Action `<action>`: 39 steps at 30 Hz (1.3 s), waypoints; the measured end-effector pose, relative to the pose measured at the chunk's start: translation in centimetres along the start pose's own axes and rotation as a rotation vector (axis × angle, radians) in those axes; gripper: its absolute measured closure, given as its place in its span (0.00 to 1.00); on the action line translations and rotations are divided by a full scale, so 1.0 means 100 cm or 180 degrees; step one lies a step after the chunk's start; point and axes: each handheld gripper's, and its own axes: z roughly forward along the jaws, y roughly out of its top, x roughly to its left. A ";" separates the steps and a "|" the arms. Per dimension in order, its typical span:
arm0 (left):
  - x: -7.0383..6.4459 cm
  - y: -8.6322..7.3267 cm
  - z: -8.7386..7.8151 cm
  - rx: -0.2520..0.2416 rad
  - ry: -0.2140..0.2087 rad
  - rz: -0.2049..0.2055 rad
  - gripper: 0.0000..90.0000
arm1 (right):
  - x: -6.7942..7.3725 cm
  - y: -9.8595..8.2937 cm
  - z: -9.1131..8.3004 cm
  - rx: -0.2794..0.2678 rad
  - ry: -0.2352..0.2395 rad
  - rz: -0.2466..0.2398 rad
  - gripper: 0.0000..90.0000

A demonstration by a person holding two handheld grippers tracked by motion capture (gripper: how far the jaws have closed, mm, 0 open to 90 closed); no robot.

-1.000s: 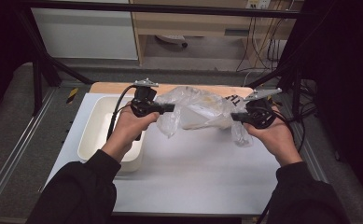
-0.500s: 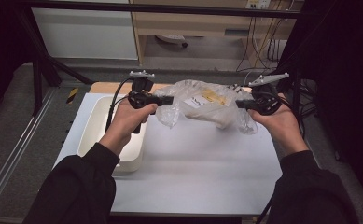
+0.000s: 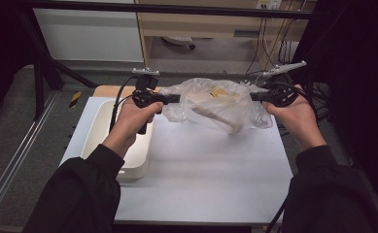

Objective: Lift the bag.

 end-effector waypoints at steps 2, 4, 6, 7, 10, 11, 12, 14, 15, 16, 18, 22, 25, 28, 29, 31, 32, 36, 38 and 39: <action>0.001 0.002 0.000 0.0002 0.0017 0.0004 1.00 | -0.002 0.003 -0.001 0.0000 -0.0019 -0.0014 1.00; 0.001 0.005 0.001 -0.0015 0.0026 0.0019 1.00 | -0.005 0.006 -0.002 -0.0006 -0.0036 -0.0006 1.00; 0.000 0.008 0.002 -0.0038 0.0105 0.0090 1.00 | -0.009 0.009 -0.003 -0.0018 -0.0056 0.0006 1.00; 0.000 0.010 0.003 -0.0043 0.0127 0.0109 1.00 | -0.011 0.010 -0.004 -0.0026 -0.0084 0.0005 1.00; 0.001 0.018 0.007 -0.0069 0.0198 0.0141 1.00 | -0.017 0.015 -0.001 -0.0010 -0.0121 0.0022 1.00; 0.002 0.020 0.008 -0.0084 0.0232 0.0157 1.00 | -0.018 0.017 0.001 -0.0005 -0.0131 0.0028 1.00; 0.003 0.023 0.009 -0.0107 0.0267 0.0168 1.00 | -0.019 0.018 0.002 0.0000 -0.0141 0.0020 1.00; 0.006 0.029 0.013 -0.0158 0.0302 0.0147 1.00 | -0.022 0.022 0.007 -0.0004 -0.0174 0.0029 1.00; 0.008 0.032 0.015 -0.0166 0.0319 0.0150 1.00 | -0.024 0.024 0.009 -0.0011 -0.0183 0.0046 1.00; 0.010 0.035 0.017 -0.0185 0.0336 0.0142 1.00 | -0.025 0.025 0.012 -0.0035 -0.0201 0.0055 1.00; 0.015 0.042 0.020 -0.0231 0.0341 0.0074 1.00 | -0.030 0.030 0.015 -0.0053 -0.0227 0.0092 1.00; 0.021 0.051 0.024 -0.0317 0.0381 0.0080 1.00 | -0.038 0.038 0.019 -0.0120 -0.0279 0.0139 1.00; 0.024 0.048 0.027 -0.0270 0.0416 0.0096 1.00 | -0.040 0.038 0.022 -0.0150 -0.0270 0.0170 1.00; 0.026 0.036 0.029 -0.0210 0.0421 0.0089 1.00 | -0.035 0.030 0.028 -0.0080 -0.0248 0.0141 1.00; 0.025 0.030 0.029 -0.0195 0.0419 0.0094 1.00 | -0.033 0.027 0.030 -0.0056 -0.0238 0.0135 1.00; 0.024 0.019 0.028 -0.0180 0.0401 0.0102 1.00 | -0.029 0.018 0.033 -0.0034 -0.0204 0.0160 1.00; 0.023 0.015 0.026 -0.0174 0.0391 0.0097 1.00 | -0.027 0.014 0.034 -0.0032 -0.0181 0.0161 1.00; 0.018 -0.007 0.019 -0.0061 0.0337 0.0108 1.00 | -0.016 -0.001 0.033 0.0017 -0.0083 0.0141 1.00; 0.014 -0.018 0.015 -0.0006 0.0345 0.0142 1.00 | -0.008 -0.011 0.033 0.0035 -0.0032 0.0122 1.00; 0.013 -0.023 0.013 0.0017 0.0338 0.0151 1.00 | -0.005 -0.015 0.032 0.0043 -0.0003 0.0114 1.00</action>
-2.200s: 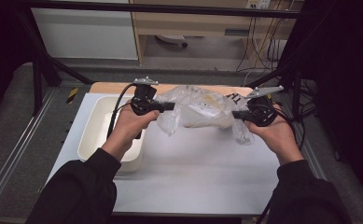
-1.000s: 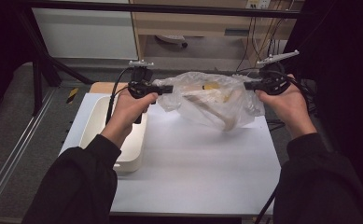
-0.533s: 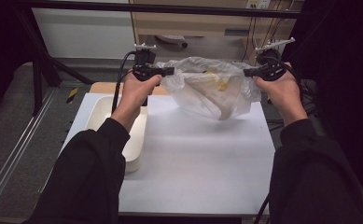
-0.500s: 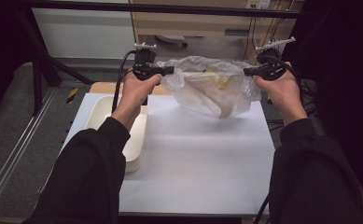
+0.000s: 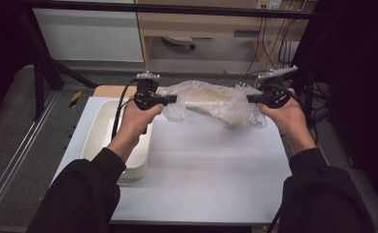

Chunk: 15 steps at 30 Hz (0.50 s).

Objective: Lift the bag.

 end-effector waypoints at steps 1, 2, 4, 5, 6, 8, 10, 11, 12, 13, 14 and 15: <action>-0.002 -0.005 -0.002 0.0036 -0.0006 0.0000 1.00 | 0.004 -0.005 0.000 -0.0002 0.0029 0.0018 1.00; -0.005 -0.012 -0.004 0.0076 -0.0022 0.0017 1.00 | 0.007 -0.010 0.000 0.0010 0.0057 0.0006 1.00; -0.008 -0.023 -0.007 0.0123 -0.0057 0.0021 1.00 | 0.013 -0.020 -0.001 0.0031 0.0093 -0.0006 1.00; -0.012 -0.031 -0.008 0.0154 -0.0078 0.0018 1.00 | 0.016 -0.025 -0.002 0.0017 0.0105 -0.0010 1.00; -0.014 -0.036 -0.009 0.0179 -0.0093 0.0037 1.00 | 0.019 -0.031 -0.002 0.0026 0.0129 -0.0001 1.00; -0.020 -0.049 -0.011 0.0207 -0.0120 0.0063 1.00 | 0.024 -0.041 -0.003 0.0038 0.0151 0.0009 1.00; -0.026 -0.064 -0.013 0.0218 -0.0143 0.0086 1.00 | 0.030 -0.054 -0.005 0.0042 0.0178 0.0010 1.00; -0.030 -0.073 -0.014 0.0222 -0.0167 0.0074 1.00 | 0.032 -0.059 -0.005 0.0038 0.0185 0.0030 1.00; -0.032 -0.079 -0.014 0.0222 -0.0167 0.0082 1.00 | 0.035 -0.067 -0.005 0.0060 0.0201 0.0052 1.00; -0.036 -0.087 -0.015 0.0228 -0.0135 0.0136 1.00 | 0.037 -0.073 -0.004 0.0077 0.0209 0.0025 1.00; -0.039 -0.094 -0.014 0.0227 -0.0133 0.0145 1.00 | 0.040 -0.081 -0.004 0.0083 0.0223 0.0038 1.00; -0.042 -0.100 -0.014 0.0233 -0.0134 0.0154 1.00 | 0.043 -0.087 -0.003 0.0105 0.0257 0.0065 1.00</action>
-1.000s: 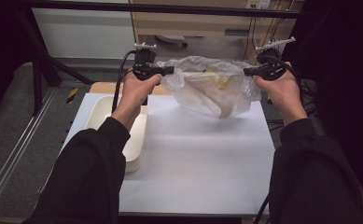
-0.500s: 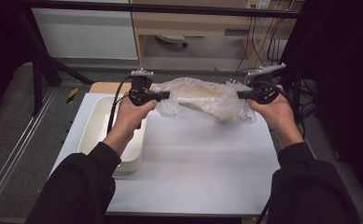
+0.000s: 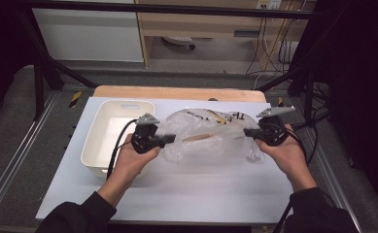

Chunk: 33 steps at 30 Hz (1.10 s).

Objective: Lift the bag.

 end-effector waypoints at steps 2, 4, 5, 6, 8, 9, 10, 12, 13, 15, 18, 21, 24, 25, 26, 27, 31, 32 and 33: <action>-0.006 -0.011 0.002 -0.0010 -0.0001 0.0004 1.00 | 0.004 -0.012 0.002 0.0024 0.0016 0.0026 1.00; -0.011 -0.020 0.003 0.0002 -0.0017 0.0012 1.00 | 0.006 -0.021 0.004 0.0025 0.0037 0.0034 1.00; -0.015 -0.026 0.005 0.0012 -0.0027 0.0027 1.00 | 0.007 -0.027 0.004 0.0024 0.0047 0.0069 1.00; -0.017 -0.030 0.006 0.0034 -0.0034 0.0039 1.00 | 0.008 -0.033 0.005 0.0014 0.0049 0.0093 1.00; -0.021 -0.039 0.009 0.0058 -0.0045 0.0049 1.00 | 0.008 -0.043 0.006 -0.0023 0.0072 0.0128 1.00; -0.025 -0.044 0.010 0.0091 -0.0020 0.0098 1.00 | 0.009 -0.047 0.006 -0.0025 0.0087 0.0149 1.00; -0.026 -0.048 0.012 0.0107 -0.0016 0.0129 1.00 | 0.010 -0.054 0.007 -0.0037 0.0101 0.0166 1.00; -0.029 -0.057 0.015 0.0150 -0.0014 0.0144 1.00 | 0.012 -0.063 0.009 -0.0053 0.0122 0.0205 1.00; -0.030 -0.061 0.016 0.0166 -0.0021 0.0134 1.00 | 0.013 -0.069 0.010 -0.0051 0.0140 0.0210 1.00; -0.032 -0.071 0.019 0.0200 -0.0027 0.0108 1.00 | 0.015 -0.080 0.015 -0.0034 0.0112 0.0229 1.00; -0.036 -0.085 0.023 0.0278 -0.0031 0.0141 1.00 | 0.016 -0.095 0.019 -0.0001 0.0102 0.0309 1.00; -0.036 -0.095 0.026 0.0339 -0.0042 0.0124 1.00 | 0.016 -0.109 0.025 0.0050 0.0119 0.0347 1.00; -0.036 -0.103 0.029 0.0349 -0.0019 0.0095 1.00 | 0.019 -0.121 0.031 0.0131 0.0133 0.0370 1.00; -0.036 -0.106 0.029 0.0352 -0.0017 0.0098 1.00 | 0.021 -0.122 0.031 0.0152 0.0129 0.0351 1.00; -0.036 -0.109 0.030 0.0368 -0.0020 0.0082 1.00 | 0.021 -0.124 0.031 0.0157 0.0128 0.0353 1.00; -0.035 -0.112 0.030 0.0366 -0.0020 0.0073 1.00 | 0.021 -0.125 0.032 0.0140 0.0131 0.0356 1.00; -0.036 -0.115 0.026 0.0279 0.0073 0.0076 0.93 | 0.024 -0.129 0.036 0.0182 0.0091 0.0315 0.99; -0.037 -0.115 0.024 0.0252 0.0122 0.0091 0.87 | 0.024 -0.129 0.035 0.0177 0.0102 0.0340 0.95; -0.037 -0.115 0.020 0.0208 0.0179 0.0084 0.81 | 0.023 -0.129 0.034 0.0135 0.0098 0.0356 0.89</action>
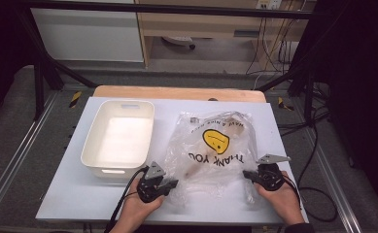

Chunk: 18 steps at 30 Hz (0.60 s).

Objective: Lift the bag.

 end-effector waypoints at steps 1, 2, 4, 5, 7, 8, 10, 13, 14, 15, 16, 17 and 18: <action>0.000 0.000 -0.002 -0.0026 0.0028 0.0006 0.75 | 0.000 0.000 -0.002 -0.0044 -0.0008 0.0038 0.82; 0.000 0.001 -0.006 -0.0071 0.0066 0.0001 0.71 | -0.001 0.001 -0.003 -0.0064 -0.0004 0.0060 0.77; -0.002 0.002 -0.011 -0.0153 0.0168 0.0011 0.58 | -0.001 0.001 -0.006 -0.0133 -0.0031 0.0136 0.62; -0.002 0.002 -0.013 -0.0176 0.0183 0.0021 0.51 | -0.002 0.001 -0.008 -0.0181 -0.0044 0.0138 0.59; -0.005 0.002 -0.017 -0.0217 0.0247 0.0061 0.41 | -0.002 0.001 -0.012 -0.0271 -0.0075 0.0157 0.48; -0.007 0.002 -0.020 -0.0243 0.0237 0.0049 0.36 | -0.002 0.001 -0.013 -0.0301 -0.0090 0.0155 0.41; -0.009 0.002 -0.024 -0.0270 0.0190 0.0049 0.30 | -0.001 0.002 -0.015 -0.0358 -0.0108 0.0174 0.27; -0.013 0.001 -0.034 -0.0369 0.0150 0.0080 0.24 | 0.001 0.003 -0.019 -0.0468 -0.0156 0.0159 0.17; -0.014 0.002 -0.036 -0.0395 0.0154 0.0078 0.23 | 0.001 0.005 -0.021 -0.0496 -0.0164 0.0182 0.13; -0.015 0.002 -0.039 -0.0426 0.0156 0.0080 0.22 | 0.001 0.006 -0.022 -0.0520 -0.0183 0.0172 0.11; -0.016 0.003 -0.044 -0.0464 0.0151 0.0082 0.21 | 0.001 0.007 -0.024 -0.0555 -0.0195 0.0185 0.10; -0.016 0.005 -0.047 -0.0520 0.0164 0.0082 0.21 | 0.001 0.009 -0.027 -0.0608 -0.0204 0.0201 0.09; -0.016 0.006 -0.051 -0.0560 0.0175 0.0091 0.20 | 0.001 0.010 -0.029 -0.0640 -0.0223 0.0195 0.08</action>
